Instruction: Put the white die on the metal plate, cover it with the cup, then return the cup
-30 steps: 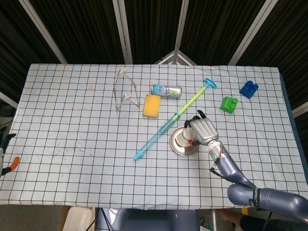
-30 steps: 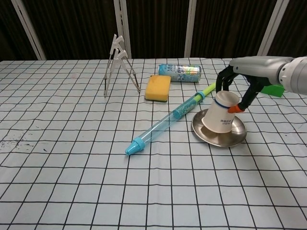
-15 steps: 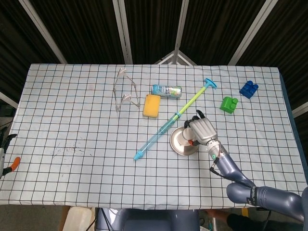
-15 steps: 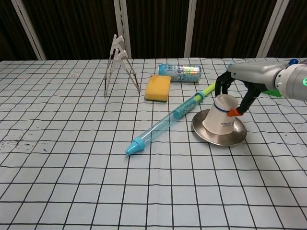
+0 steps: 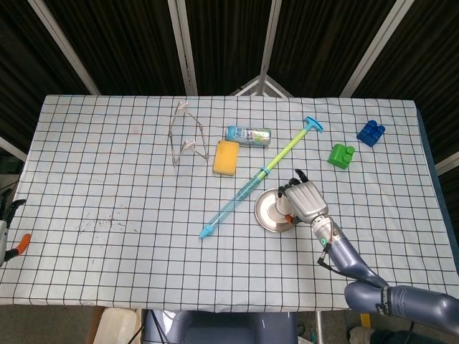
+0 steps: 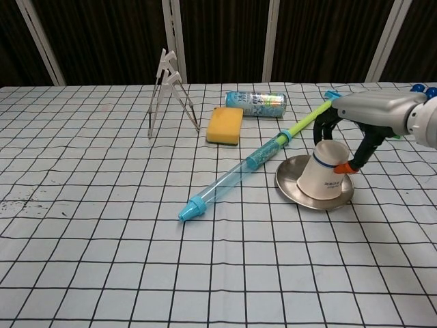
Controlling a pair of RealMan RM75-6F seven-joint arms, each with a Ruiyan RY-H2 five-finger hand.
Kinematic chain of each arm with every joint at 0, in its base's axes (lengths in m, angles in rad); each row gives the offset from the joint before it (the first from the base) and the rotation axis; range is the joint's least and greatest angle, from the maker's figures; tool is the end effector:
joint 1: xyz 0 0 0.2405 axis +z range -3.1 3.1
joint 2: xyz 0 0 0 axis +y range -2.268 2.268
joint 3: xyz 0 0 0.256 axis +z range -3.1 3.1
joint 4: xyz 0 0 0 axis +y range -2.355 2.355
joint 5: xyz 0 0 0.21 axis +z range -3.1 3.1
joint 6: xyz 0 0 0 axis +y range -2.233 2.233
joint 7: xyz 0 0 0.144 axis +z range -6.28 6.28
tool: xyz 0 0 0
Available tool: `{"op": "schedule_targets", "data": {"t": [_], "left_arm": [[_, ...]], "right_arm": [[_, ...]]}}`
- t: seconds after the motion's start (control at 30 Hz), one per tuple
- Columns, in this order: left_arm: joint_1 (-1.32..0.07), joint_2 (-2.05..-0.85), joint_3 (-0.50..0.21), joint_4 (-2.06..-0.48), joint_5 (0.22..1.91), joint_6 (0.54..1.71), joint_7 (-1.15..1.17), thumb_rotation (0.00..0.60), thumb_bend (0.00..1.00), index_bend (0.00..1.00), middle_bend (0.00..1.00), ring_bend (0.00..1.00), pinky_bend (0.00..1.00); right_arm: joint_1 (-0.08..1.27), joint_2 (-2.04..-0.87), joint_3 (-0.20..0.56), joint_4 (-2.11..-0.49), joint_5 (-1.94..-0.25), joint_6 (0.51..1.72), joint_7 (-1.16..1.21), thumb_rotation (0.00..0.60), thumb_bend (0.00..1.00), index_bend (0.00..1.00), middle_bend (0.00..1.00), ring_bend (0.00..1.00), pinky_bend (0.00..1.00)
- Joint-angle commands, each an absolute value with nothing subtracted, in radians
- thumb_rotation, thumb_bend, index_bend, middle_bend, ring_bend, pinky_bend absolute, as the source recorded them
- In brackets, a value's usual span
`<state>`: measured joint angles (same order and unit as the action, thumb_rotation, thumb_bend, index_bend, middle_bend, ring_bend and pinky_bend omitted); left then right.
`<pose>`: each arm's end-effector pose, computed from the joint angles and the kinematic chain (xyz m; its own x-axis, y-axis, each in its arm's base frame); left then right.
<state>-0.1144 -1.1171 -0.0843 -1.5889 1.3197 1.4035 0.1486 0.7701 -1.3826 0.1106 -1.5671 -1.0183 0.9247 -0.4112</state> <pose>-0.3352 0.1963 0.1666 0.5197 0.0544 0.8526 0.8420 0.1367 -0.5220 -0.1715 -0.3474 0.0210 0.5593 -0.2859 0.7781 -0.8154 -0.3588 0.4543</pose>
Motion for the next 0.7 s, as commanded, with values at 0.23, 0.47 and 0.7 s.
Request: {"op": "schedule_targets", "data": {"t": [0.23, 0.47, 0.7], "left_arm": [[-0.112, -1.115, -0.082, -1.593, 1.323, 1.407, 0.149, 0.6, 0.46, 0.18, 0.0, 0.0, 0.04], [-0.112, -1.114, -0.084, -1.591, 1.32, 1.406, 0.146, 0.6, 0.46, 0.18, 0.0, 0.0, 0.04], [-0.113, -1.114, -0.086, -1.585, 1.316, 1.403, 0.143, 0.6, 0.46, 0.18, 0.0, 0.0, 0.04]], "right_arm": [[0.755, -1.368, 0.098, -1.642, -1.052, 0.921, -0.385, 0.6, 0.36, 0.55, 0.45, 0.24, 0.0], [0.779, -1.42, 0.119, -1.598, -1.057, 0.885, -0.35, 0.6, 0.36, 0.55, 0.45, 0.24, 0.0], [0.807, -1.476, 0.146, -1.498, -1.049, 0.848, -0.312, 0.6, 0.36, 0.55, 0.45, 0.24, 0.0]]}}
